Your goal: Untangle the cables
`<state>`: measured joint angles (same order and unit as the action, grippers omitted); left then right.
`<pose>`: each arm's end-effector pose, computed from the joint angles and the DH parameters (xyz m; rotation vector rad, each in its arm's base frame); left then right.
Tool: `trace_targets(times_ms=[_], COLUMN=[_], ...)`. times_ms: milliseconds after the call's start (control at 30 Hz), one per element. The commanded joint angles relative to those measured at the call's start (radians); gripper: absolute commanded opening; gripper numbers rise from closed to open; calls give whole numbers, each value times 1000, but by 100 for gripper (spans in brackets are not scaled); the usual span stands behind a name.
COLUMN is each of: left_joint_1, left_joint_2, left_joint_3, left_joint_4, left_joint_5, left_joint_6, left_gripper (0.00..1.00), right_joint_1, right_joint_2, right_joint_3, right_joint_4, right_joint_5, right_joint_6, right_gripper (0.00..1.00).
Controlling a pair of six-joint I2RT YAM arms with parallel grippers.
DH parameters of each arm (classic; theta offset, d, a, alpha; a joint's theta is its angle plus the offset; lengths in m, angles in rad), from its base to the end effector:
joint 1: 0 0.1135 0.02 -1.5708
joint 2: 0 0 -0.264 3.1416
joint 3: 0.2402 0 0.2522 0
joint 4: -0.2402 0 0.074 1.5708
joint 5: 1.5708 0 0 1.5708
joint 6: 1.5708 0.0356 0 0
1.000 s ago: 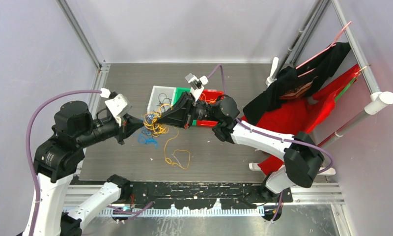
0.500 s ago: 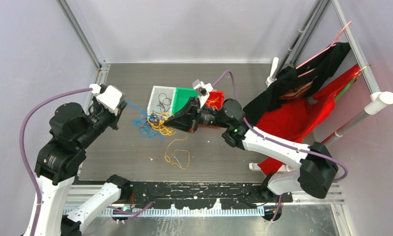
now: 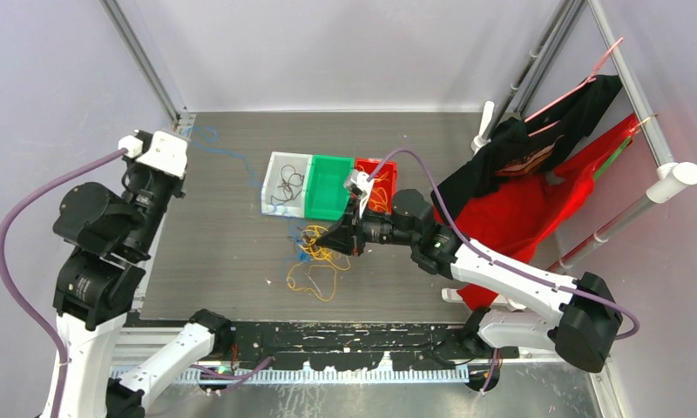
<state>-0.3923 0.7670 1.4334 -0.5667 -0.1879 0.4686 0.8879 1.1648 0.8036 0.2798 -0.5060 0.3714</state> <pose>0.0892 -0.0297 0.5061 0.4737 1.3979 0.2001 0.1576 0.2210 0.3170 -0.8660 1.6151 1.3401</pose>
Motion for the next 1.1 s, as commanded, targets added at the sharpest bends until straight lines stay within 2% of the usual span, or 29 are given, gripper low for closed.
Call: trace_targets(times_ms=[0,133,333,433,533,667,767,967,1000,1067], left_joint_1=[3,3,3,3,3,3,3,4,4,3], left_joint_2=[29,70,140,182,221,271,315,345,344,337], left_joint_3=[66,125,250,312,392,467,568,613,616,632], left_joint_4=[189,318,379,498,494,613,615,631,612,459], left_joint_5=[-65,-88,-42,-73,-48,-34,-12,31,30,57], left_joint_6=[89,217,316,420,443,518,537,552,528,441], left_gripper=[0,0,0,0,0,0,0,0,0,0], right_joint_1=[-1,1,14,16,20,28,28,30,31,34], right_joint_2=[-42,-9,69,101,110,120,117,107,105,92], right_joint_3=[29,37,46,72,58,55,48,27,25,19], right_joint_4=[-168,-238,-241,-319,-351,-443,-499,-504,-499,-466], right_joint_5=[77,146,165,217,244,337,389,385,376,342], right_joint_6=[-123,-146,-138,-153,-162,-168,-179,-162,-158,-153], right_gripper=[17,17,17,16,16,13,13,14,14,15])
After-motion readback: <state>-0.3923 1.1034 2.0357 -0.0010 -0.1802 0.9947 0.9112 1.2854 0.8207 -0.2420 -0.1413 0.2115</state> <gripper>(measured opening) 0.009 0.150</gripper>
